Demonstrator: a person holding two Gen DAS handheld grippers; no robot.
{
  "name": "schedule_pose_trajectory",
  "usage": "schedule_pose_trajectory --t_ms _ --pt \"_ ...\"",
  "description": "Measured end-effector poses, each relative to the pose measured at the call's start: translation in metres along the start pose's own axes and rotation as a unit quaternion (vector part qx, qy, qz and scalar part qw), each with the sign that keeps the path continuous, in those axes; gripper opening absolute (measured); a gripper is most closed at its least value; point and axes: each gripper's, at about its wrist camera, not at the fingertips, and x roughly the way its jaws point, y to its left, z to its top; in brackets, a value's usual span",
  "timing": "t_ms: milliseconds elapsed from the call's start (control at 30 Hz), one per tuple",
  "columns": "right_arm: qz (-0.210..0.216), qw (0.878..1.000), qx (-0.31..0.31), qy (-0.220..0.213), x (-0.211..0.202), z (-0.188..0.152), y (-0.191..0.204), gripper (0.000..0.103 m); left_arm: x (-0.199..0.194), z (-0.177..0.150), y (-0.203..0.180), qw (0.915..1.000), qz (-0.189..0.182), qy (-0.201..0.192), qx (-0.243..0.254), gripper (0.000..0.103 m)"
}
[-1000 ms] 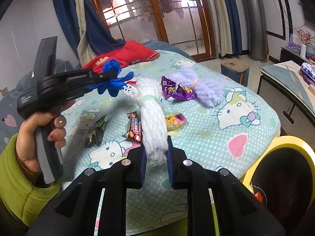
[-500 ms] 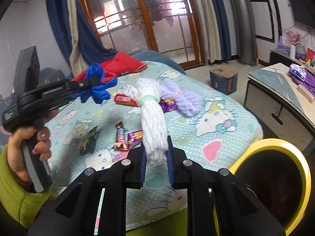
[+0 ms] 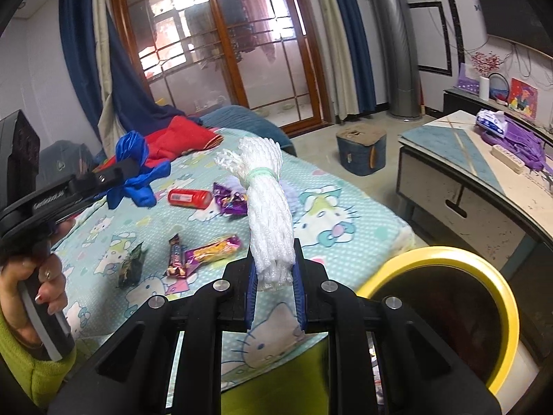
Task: Collect trash
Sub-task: 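Carry the blue bag and white mesh bundle over the yellow bin, then lower both held items into the bin and open both grippers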
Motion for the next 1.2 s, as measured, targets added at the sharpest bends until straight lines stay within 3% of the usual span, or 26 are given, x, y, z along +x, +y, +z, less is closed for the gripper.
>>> schedule_pose_trajectory --t_ms 400,1200 --pt "-0.034 0.999 0.018 -0.010 -0.016 -0.001 -0.027 0.017 0.010 -0.014 -0.041 0.9983 -0.038 0.018 0.040 0.014" --pt "-0.102 0.993 0.068 -0.003 -0.047 -0.032 -0.086 0.017 0.034 -0.042 -0.096 0.9908 -0.079 0.047 0.099 0.014"
